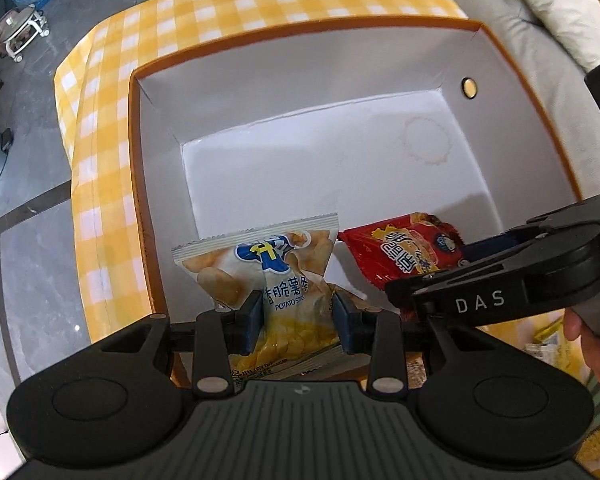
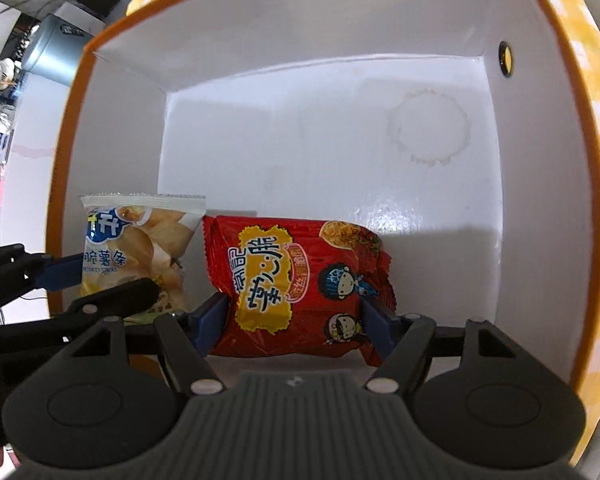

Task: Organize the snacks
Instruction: 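Lower both bags into the orange box and open both grippers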

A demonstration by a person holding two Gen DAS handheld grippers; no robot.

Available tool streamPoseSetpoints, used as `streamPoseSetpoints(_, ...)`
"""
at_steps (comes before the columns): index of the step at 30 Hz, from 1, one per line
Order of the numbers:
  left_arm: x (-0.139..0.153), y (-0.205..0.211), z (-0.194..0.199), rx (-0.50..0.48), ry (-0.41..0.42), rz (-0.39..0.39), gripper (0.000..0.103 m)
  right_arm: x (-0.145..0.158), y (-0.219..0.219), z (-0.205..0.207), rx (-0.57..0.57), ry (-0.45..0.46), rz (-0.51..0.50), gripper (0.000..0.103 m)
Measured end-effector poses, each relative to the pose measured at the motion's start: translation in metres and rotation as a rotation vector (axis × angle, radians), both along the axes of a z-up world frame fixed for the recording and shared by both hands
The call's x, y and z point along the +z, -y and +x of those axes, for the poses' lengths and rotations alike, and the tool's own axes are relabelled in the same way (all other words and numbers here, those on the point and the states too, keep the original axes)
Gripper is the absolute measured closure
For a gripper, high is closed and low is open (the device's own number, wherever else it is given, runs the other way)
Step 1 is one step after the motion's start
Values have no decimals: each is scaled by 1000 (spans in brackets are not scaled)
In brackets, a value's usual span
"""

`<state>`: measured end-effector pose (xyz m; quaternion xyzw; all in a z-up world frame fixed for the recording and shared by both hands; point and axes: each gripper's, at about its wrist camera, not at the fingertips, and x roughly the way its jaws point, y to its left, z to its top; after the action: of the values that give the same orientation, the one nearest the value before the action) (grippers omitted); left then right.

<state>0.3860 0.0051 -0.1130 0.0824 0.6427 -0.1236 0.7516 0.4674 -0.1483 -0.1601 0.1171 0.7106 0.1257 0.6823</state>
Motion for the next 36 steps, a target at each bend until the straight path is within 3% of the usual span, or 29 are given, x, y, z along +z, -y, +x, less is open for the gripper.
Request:
streamPoseSetpoints(5, -6, -2, 5, 25, -24, -4, 60, -8, -7, 3, 1, -15, -15, 31)
streamPoseSetpoints(10, -4, -3, 2, 26, 1, 31, 33, -10, -7, 4, -5, -19, -23, 30)
streamPoseSetpoints(12, 3, -5, -1, 18, 17, 11, 28, -9, -7, 4, -21, -24, -21, 29)
streamPoseSetpoints(19, 33, -6, -12, -21, 90, 17, 27, -14, -14, 7, -39, -53, 13, 24)
streamPoseSetpoints(29, 40, -10, -24, -31, 100, 22, 27, -8, -26, 2, -20, -30, -63, 13)
streamPoseSetpoints(36, 58, -11, -39, -26, 135, 0, 27, 18, -22, -4, -51, 16, -43, 13)
